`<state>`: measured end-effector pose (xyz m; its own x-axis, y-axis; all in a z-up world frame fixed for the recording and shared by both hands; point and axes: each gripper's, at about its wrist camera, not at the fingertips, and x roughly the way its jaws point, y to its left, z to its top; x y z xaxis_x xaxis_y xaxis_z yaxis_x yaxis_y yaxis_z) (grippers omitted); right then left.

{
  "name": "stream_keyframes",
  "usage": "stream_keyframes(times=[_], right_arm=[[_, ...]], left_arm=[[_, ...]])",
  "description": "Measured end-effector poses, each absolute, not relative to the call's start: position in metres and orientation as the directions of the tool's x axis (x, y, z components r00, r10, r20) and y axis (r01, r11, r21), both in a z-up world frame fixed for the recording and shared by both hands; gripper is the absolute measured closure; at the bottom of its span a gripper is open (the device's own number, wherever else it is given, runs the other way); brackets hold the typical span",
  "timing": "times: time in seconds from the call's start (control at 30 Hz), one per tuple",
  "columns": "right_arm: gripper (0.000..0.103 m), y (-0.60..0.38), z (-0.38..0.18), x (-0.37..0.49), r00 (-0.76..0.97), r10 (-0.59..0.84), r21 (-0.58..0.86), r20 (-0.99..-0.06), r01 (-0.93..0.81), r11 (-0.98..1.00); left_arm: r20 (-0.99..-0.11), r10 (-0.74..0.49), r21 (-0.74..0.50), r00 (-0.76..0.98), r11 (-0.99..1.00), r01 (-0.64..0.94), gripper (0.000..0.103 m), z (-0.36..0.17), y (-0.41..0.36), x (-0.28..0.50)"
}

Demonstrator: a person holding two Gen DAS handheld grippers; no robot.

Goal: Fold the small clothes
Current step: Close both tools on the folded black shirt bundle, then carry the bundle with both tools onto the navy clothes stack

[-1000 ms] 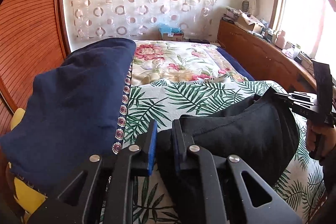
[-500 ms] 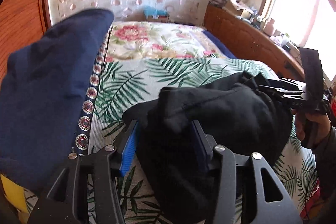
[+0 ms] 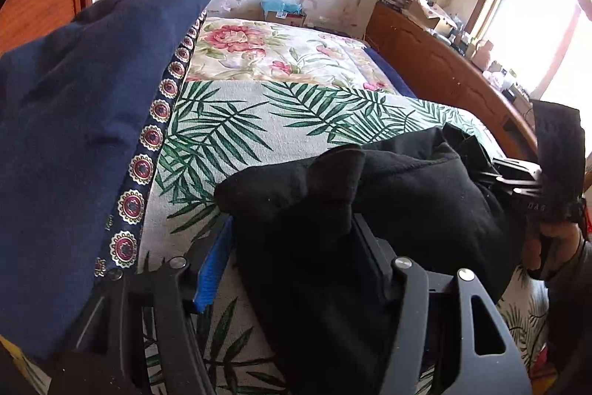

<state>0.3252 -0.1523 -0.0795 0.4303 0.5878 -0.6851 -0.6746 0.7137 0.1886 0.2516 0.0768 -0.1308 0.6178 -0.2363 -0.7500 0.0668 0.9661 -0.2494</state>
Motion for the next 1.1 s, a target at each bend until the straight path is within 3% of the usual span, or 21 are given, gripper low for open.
stream_keyframes(times=[0.03,0.1,0.17,0.47,0.7,0.83,1.1], right_arm=[[0.076,-0.151,-0.08,0.324,0.426,0.595,0.191,-0.682,-0.682,0.706],[0.08,-0.148,-0.08,0.322,0.434,0.596,0.173,-0.676,-0.692,0.7],[0.083,-0.146,-0.077,0.316,0.462,0.584,0.136,-0.668,-0.695,0.706],[0.086,-0.143,-0.023,0.277,0.59,0.63,0.058,-0.505,-0.705,0.706],[0.086,-0.097,0.047,0.279,0.604,0.691,-0.045,-0.398,-0.765,0.642],[0.086,-0.044,0.078,0.292,0.584,0.715,-0.137,-0.385,-0.802,0.581],[0.086,0.102,0.093,0.351,0.52,0.723,-0.289,-0.455,-0.854,0.432]], left_arm=[[-0.747,-0.246,-0.259,0.617,0.963,0.07,0.043,-0.13,0.077,0.252],[-0.73,-0.299,-0.305,0.614,0.947,0.099,0.057,-0.131,0.079,0.25],[-0.702,-0.353,-0.342,0.618,0.929,0.141,0.082,-0.128,0.078,0.247],[-0.541,-0.379,-0.339,0.751,0.915,0.218,0.084,-0.057,0.084,0.195],[-0.394,-0.272,-0.312,0.878,0.938,0.15,0.084,0.005,0.123,0.162],[-0.362,-0.166,-0.283,0.917,0.957,0.061,0.084,0.013,0.149,0.154],[-0.366,-0.017,-0.369,0.93,0.921,-0.128,0.084,-0.023,0.201,0.14]])
